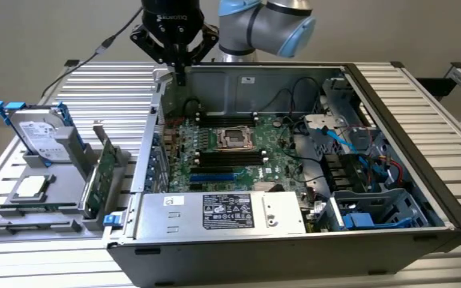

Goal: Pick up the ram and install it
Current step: 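Reach for the ram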

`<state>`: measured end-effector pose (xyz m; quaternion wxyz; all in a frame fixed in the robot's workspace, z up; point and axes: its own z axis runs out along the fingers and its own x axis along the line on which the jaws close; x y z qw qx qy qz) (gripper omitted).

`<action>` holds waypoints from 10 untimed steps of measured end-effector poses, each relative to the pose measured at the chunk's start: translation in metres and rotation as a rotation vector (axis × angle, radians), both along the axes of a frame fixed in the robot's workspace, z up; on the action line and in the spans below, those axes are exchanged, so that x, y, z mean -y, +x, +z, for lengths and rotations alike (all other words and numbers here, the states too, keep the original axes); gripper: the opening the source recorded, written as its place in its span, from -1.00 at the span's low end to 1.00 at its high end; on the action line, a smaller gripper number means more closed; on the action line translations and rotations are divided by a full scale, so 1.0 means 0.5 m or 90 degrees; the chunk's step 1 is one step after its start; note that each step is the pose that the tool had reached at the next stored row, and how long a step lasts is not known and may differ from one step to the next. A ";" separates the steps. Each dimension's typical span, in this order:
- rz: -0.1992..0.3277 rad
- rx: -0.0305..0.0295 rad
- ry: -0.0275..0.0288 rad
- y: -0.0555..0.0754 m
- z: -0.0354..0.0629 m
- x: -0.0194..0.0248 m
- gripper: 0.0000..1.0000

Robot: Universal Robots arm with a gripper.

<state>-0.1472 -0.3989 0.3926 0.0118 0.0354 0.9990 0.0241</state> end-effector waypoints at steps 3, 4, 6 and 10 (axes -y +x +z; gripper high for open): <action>0.000 0.0008 0.0000 -0.027 0.000 0.0011 -0.79; 0.000 0.0011 0.0000 -0.036 0.000 0.0018 -0.79; 0.000 0.0015 0.0000 -0.054 0.000 0.0041 -0.79; 0.000 0.0023 0.0000 -0.091 0.000 0.0115 -0.79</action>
